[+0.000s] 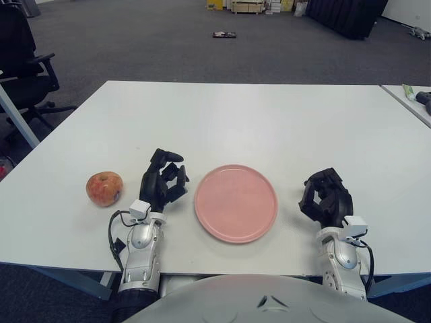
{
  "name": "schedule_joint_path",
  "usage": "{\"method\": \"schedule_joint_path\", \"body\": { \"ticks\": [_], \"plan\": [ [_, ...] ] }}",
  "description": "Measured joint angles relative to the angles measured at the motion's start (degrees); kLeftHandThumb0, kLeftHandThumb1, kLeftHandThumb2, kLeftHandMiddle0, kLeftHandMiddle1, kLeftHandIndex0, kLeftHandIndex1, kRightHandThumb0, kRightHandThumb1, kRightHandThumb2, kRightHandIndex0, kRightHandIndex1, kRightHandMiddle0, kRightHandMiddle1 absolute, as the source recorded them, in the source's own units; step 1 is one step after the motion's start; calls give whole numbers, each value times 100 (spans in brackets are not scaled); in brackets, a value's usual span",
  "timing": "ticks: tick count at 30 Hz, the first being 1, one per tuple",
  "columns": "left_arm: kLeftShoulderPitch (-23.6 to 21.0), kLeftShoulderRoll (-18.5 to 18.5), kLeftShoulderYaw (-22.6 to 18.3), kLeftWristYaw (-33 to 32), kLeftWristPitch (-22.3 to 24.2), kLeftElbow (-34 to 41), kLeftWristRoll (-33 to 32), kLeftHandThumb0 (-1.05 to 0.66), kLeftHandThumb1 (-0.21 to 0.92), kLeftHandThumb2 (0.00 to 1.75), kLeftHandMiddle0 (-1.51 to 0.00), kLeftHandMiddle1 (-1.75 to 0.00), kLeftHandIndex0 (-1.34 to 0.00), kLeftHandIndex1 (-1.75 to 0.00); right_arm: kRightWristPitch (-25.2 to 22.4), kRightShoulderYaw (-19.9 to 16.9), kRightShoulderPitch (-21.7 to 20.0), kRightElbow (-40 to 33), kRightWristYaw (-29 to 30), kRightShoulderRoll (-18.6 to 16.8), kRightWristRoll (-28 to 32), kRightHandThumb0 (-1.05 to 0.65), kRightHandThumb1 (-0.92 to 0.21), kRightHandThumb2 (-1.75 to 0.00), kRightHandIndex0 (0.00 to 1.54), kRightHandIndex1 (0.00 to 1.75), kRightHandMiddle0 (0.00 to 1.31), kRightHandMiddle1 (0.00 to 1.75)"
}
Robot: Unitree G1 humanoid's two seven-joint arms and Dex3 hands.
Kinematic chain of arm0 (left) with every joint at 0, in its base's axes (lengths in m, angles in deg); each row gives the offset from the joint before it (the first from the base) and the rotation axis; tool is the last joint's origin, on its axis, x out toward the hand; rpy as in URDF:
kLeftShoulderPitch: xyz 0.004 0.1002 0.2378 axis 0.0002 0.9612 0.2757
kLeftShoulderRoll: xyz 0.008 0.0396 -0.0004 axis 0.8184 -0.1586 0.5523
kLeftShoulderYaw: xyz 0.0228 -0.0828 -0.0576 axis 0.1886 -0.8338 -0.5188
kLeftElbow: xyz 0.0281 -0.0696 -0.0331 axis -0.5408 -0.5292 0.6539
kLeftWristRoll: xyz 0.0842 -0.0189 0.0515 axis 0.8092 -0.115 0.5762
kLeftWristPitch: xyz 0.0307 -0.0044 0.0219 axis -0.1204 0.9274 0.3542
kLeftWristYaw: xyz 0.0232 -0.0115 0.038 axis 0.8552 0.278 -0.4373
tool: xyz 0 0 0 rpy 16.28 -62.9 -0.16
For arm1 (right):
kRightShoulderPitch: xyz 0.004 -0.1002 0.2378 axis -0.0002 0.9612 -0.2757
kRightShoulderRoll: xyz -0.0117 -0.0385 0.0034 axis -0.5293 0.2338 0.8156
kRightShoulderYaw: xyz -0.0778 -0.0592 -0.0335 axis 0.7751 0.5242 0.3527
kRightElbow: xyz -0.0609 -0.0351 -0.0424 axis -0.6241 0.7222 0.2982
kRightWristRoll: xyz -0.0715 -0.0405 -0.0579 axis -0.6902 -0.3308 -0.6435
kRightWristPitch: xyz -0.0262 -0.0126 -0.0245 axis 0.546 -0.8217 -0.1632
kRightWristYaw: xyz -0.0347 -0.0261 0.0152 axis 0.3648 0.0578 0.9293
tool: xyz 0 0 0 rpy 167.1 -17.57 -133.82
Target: Put the apple into the plate.
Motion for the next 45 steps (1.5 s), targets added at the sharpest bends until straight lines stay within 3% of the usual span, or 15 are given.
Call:
{"method": "schedule_joint_path", "body": {
  "ticks": [8, 19, 24, 31, 35, 40, 42, 45],
  "plan": [
    [39, 110, -169, -2, -94, 114, 15, -41, 58, 99, -83, -175, -41, -175, 1, -5, -145, 341, -93, 18, 44, -46, -39, -124, 118, 175, 56, 175],
    [303, 171, -392, -179, -50, 888, 66, -41, 58, 100, -84, -175, -41, -175, 188, -19, -280, 597, -310, 37, 86, -45, -39, -123, 118, 175, 55, 175],
    [479, 137, -579, -623, -51, 1302, 693, -42, 54, 104, -88, -175, -44, -175, 272, -32, -335, 688, -378, 31, 186, -45, -41, -121, 118, 175, 54, 175],
    [592, 142, -1101, -1812, -208, 1521, 2214, -41, 56, 102, -86, -175, -43, -175, 436, -68, -374, 821, -443, 42, 234, -45, -42, -120, 117, 175, 53, 175],
    [700, 39, -1293, -2561, -334, 1771, 3048, -40, 62, 94, -78, -175, -38, -175, 487, -76, -388, 867, -448, 44, 238, -44, -43, -119, 117, 175, 52, 175],
    [715, -25, -1350, -3235, -453, 2117, 3814, -38, 72, 80, -50, -170, -31, -175, 489, -65, -407, 889, -449, 43, 237, -44, -44, -118, 116, 175, 52, 175],
    [711, -46, -1373, -3414, -359, 2232, 4126, -56, 74, 83, -21, -154, -13, -158, 488, -61, -409, 889, -454, 45, 235, -44, -44, -118, 116, 175, 52, 175],
    [743, -81, -1420, -3569, -85, 2405, 4548, -71, 71, 79, -7, -127, -4, -124, 480, -60, -417, 890, -469, 50, 235, -44, -44, -118, 116, 175, 52, 175]
  ]
}}
